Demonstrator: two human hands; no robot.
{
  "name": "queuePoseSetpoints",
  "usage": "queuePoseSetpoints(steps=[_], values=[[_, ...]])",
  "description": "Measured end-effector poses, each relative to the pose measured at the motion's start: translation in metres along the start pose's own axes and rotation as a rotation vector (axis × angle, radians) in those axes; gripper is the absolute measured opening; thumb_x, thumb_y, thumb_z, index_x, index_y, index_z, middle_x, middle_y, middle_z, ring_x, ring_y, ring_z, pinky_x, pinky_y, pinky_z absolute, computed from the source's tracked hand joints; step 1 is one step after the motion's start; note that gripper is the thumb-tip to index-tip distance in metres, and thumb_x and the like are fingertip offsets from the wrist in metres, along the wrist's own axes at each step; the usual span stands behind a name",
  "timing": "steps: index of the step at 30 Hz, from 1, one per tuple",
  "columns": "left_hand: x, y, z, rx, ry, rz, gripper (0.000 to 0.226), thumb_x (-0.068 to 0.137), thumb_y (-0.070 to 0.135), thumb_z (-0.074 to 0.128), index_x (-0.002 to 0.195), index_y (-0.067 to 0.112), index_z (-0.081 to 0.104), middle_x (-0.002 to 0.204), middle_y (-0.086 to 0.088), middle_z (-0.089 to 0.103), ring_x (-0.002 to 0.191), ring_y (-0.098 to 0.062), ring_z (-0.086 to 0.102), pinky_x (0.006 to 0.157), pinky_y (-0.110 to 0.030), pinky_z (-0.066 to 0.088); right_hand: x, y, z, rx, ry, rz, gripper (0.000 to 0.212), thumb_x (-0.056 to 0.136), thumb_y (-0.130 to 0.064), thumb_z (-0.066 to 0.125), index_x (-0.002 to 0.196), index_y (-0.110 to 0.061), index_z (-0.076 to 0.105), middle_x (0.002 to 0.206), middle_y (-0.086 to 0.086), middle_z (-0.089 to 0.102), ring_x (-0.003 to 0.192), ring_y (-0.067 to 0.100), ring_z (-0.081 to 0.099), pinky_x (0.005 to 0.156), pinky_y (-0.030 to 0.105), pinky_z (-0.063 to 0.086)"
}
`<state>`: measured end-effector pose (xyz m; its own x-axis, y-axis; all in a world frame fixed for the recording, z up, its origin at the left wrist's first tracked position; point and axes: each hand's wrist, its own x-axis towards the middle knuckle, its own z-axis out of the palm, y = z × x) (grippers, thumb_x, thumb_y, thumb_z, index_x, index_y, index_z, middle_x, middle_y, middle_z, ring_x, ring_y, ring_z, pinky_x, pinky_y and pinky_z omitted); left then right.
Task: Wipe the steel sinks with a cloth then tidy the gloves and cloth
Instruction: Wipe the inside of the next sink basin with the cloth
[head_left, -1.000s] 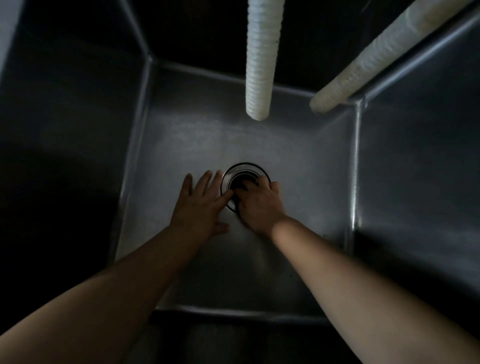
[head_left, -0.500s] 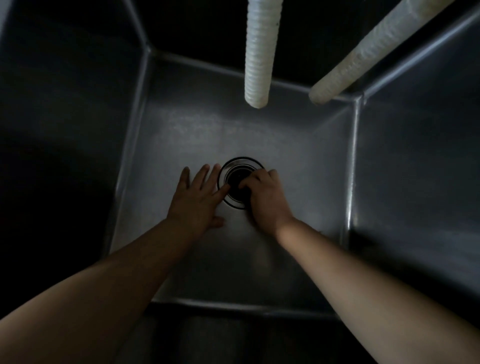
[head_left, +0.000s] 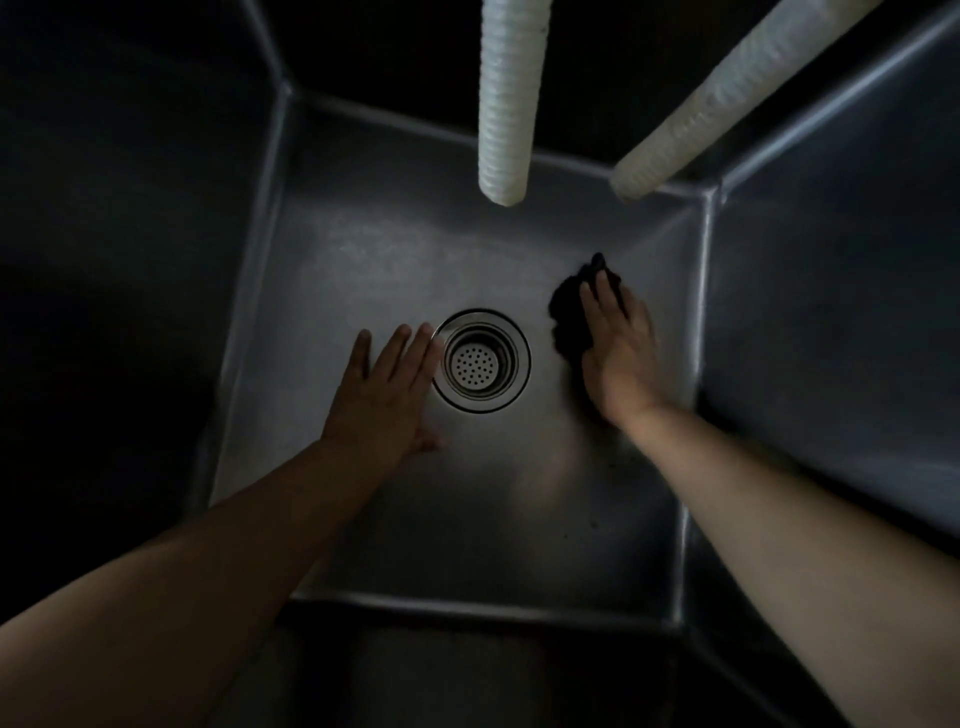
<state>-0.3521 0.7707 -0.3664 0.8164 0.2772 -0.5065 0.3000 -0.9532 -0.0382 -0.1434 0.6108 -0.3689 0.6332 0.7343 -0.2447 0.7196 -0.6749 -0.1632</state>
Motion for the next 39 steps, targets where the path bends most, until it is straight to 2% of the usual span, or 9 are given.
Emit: queuePoseSetpoints(steps=[2,6,12,17,22,27,32,36,39], values=[[-0.002,0.000,0.000,-0.036,0.004,-0.009,0.107,0.083,0.070,0.040,0.145,0.009,-0.022,0.155,-0.011,-0.023,0.144,-0.027,-0.016,0.115,-0.052,-0.008,-0.025,-0.013,0.009,0.002,-0.042,-0.017,0.074,0.082,-0.010,0.053,0.148,-0.015,0.023,0.157,0.010,0.013,0.144,0.034,0.009,0.117,0.041,0.005],[-0.009,0.002,-0.001,-0.129,0.016,-0.085,0.107,0.082,0.069,0.042,0.146,0.008,-0.019,0.156,-0.012,-0.021,0.144,-0.027,-0.017,0.116,-0.049,-0.008,-0.094,-0.047,0.029,-0.108,-0.109,-0.245,0.077,0.071,-0.034,0.068,0.141,-0.018,0.041,0.148,0.017,0.034,0.134,0.047,0.031,0.106,0.058,0.025],[-0.021,-0.001,0.007,-0.262,-0.082,-0.125,0.127,0.068,0.079,0.050,0.144,0.010,-0.024,0.152,-0.014,-0.029,0.140,-0.029,-0.027,0.111,-0.051,-0.017,-0.116,-0.043,0.033,-0.335,-0.205,-0.710,0.080,0.071,-0.064,0.062,0.139,-0.028,0.043,0.146,0.004,0.042,0.133,0.036,0.037,0.104,0.058,0.031],[-0.015,-0.014,0.010,-0.279,-0.233,-0.050,0.145,0.054,0.083,0.058,0.124,0.015,-0.049,0.121,-0.008,-0.065,0.111,-0.025,-0.061,0.090,-0.047,-0.042,-0.051,-0.004,0.022,-0.289,-0.147,-0.473,0.084,0.070,-0.058,0.069,0.141,-0.022,0.041,0.146,0.011,0.040,0.132,0.041,0.037,0.105,0.060,0.023],[-0.014,-0.018,0.008,-0.303,-0.290,-0.031,0.144,0.054,0.083,0.056,0.114,0.022,-0.059,0.121,-0.005,-0.066,0.109,-0.022,-0.062,0.084,-0.042,-0.047,0.046,0.035,-0.002,-0.292,-0.147,-0.168,0.080,0.085,-0.062,0.035,0.150,-0.027,0.004,0.159,0.005,0.003,0.144,0.031,-0.001,0.114,0.045,-0.003],[-0.013,-0.020,0.004,-0.301,-0.334,-0.038,0.148,0.051,0.079,0.062,0.111,0.024,-0.061,0.119,-0.004,-0.067,0.108,-0.020,-0.063,0.082,-0.042,-0.048,0.098,0.058,-0.033,-0.531,-0.097,0.058,0.076,0.089,-0.062,0.019,0.151,-0.020,0.004,0.159,0.007,0.004,0.144,0.029,-0.010,0.114,0.052,-0.010],[-0.016,-0.020,-0.004,-0.298,-0.370,-0.035,0.148,0.051,0.078,0.062,0.109,0.023,-0.062,0.116,-0.004,-0.068,0.105,-0.020,-0.065,0.083,-0.043,-0.046,0.040,0.032,-0.030,-0.298,-0.196,0.165,0.073,0.096,-0.048,0.029,0.150,-0.013,-0.005,0.158,0.009,-0.013,0.143,0.031,-0.016,0.115,0.046,-0.009],[-0.019,-0.020,-0.006,-0.311,-0.368,-0.036,0.147,0.051,0.080,0.062,0.110,0.023,-0.060,0.116,-0.003,-0.068,0.106,-0.020,-0.064,0.085,-0.044,-0.044,-0.048,0.003,-0.005,-0.244,-0.359,0.185,0.081,0.094,-0.054,0.029,0.146,-0.012,-0.018,0.153,0.013,-0.026,0.140,0.037,-0.022,0.113,0.047,-0.011],[-0.020,-0.020,-0.005,-0.327,-0.363,-0.029,0.146,0.052,0.078,0.063,0.110,0.024,-0.060,0.114,-0.001,-0.070,0.105,-0.018,-0.065,0.097,-0.047,-0.035,-0.115,-0.028,0.017,-0.212,-0.543,0.051,0.090,0.091,-0.057,0.033,0.142,-0.012,-0.025,0.148,0.016,-0.034,0.130,0.040,-0.039,0.107,0.048,-0.023]])
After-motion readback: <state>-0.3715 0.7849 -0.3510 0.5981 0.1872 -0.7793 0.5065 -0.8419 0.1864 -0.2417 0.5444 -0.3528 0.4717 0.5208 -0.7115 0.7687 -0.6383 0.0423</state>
